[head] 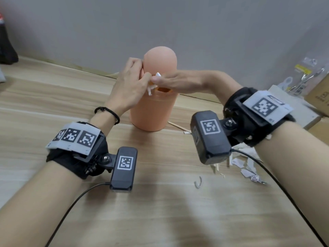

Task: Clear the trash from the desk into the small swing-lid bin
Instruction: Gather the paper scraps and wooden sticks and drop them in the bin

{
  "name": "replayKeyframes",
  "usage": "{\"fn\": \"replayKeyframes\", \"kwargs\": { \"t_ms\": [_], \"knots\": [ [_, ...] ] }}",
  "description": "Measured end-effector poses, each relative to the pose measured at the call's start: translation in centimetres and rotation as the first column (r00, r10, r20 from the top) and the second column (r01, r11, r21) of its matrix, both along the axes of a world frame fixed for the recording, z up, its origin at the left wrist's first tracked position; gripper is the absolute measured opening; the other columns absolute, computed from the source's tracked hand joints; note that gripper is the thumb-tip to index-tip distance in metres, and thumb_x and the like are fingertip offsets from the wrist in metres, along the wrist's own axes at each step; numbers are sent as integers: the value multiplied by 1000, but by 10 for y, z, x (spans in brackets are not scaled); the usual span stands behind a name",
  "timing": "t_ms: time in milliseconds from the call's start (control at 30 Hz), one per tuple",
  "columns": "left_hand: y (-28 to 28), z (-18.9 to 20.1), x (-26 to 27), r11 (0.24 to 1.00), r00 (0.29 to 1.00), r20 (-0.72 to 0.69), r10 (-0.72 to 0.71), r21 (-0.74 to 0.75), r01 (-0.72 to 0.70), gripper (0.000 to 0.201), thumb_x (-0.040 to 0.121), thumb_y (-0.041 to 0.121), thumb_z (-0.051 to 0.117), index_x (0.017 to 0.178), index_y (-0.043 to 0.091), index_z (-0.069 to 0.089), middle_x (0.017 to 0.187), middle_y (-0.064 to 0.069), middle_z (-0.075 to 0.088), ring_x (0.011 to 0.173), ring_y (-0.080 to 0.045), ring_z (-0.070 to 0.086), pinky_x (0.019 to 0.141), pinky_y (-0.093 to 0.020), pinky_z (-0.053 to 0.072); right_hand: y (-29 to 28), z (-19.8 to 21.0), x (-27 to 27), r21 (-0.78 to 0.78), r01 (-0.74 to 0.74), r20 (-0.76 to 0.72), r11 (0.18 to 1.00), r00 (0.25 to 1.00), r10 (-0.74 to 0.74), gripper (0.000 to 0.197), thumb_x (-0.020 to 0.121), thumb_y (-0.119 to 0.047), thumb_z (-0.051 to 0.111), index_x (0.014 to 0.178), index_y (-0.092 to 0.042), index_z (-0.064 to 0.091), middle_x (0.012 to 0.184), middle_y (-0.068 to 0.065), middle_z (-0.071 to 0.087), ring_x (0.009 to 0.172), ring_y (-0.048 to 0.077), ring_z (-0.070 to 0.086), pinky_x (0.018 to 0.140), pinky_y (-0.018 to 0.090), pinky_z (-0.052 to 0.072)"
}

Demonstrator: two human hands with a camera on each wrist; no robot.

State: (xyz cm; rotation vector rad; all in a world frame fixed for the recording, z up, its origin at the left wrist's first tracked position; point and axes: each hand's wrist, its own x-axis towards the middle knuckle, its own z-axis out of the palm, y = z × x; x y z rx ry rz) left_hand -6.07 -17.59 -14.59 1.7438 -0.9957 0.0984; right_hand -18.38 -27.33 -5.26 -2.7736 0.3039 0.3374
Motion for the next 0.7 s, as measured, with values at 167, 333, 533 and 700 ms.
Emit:
{"fn": "replayKeyframes", "kwargs": {
  "t_ms": [167, 333, 533, 700],
  "knots": [
    [-1, 1, -1, 1000, 1000, -3, 19, 0, -19, 26, 89, 26, 37, 93, 2, 45, 110, -7, 44, 92, -29, 49, 84, -45, 41, -17, -4, -9, -122, 27, 415, 992, 909, 26, 20, 97, -22, 51, 103, -13, 68, 90, 0, 63, 84, 17, 56, 77, 31, 44],
    [-2, 0, -2, 1000, 1000, 10, 15, 5, -15, 21, 89, 26, 36, 86, 5, 41, 106, -4, 42, 89, -27, 47, 80, -42, 38, -13, -26, -7, -195, 137, 472, 971, 881, -29, 21, 92, -19, 55, 91, -9, 74, 86, 5, 68, 83, 25, 61, 74, 36, 48],
    [-1, 0, -2, 1000, 1000, 7, 17, 7, -17, 23, 89, 28, 36, 89, 6, 43, 108, -3, 43, 93, -27, 48, 85, -45, 40, -18, -28, -8, 319, 236, 473, 918, 800, -370, 29, 92, 0, 38, 95, -9, 66, 66, 2, 56, 47, 14, 49, 46, 25, 39],
    [-2, 0, 0, 1000, 1000, 12, 17, 10, -17, 21, 88, 29, 36, 85, 9, 40, 104, 0, 40, 90, -28, 47, 82, -42, 39, -9, -29, -31, 485, 3, 253, 874, 957, -144, 11, 99, -11, 51, 100, -11, 62, 73, 2, 59, 58, 17, 56, 51, 26, 42]
  ]
}}
